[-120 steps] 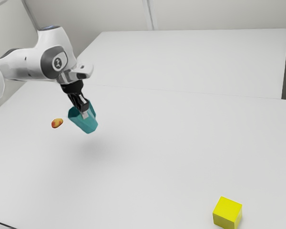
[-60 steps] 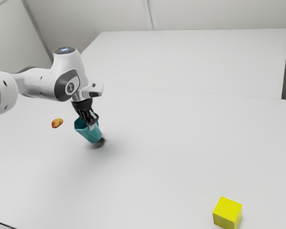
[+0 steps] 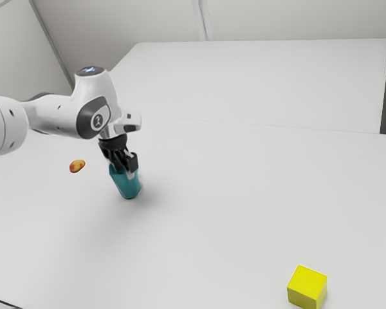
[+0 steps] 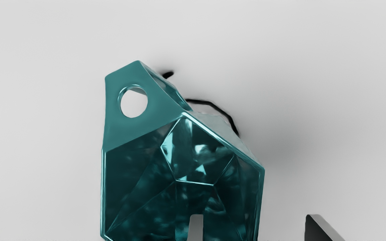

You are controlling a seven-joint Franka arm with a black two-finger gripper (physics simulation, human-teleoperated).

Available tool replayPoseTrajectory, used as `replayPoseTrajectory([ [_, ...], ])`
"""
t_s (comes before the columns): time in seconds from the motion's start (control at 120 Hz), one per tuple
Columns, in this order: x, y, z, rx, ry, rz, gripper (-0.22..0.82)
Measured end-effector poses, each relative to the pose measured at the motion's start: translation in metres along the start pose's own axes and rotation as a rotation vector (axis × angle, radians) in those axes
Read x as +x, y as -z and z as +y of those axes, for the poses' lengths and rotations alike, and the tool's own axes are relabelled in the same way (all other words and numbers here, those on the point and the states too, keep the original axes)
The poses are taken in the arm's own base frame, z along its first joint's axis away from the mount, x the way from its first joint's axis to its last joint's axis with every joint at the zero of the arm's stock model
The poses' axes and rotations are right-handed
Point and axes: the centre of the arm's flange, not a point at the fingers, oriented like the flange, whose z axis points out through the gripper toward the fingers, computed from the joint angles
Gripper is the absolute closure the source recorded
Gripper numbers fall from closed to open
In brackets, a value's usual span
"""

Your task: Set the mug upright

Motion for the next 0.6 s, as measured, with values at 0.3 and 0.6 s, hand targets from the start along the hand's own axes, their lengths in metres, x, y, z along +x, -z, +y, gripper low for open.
replayPoseTrajectory([
  [0.3, 0.004, 0.136, -0.008, 0.0, 0.064, 0.149, 0.08],
  [0.6, -0.007, 0.256, -0.004, -0.061, 0.119, 0.169, 0.02],
])
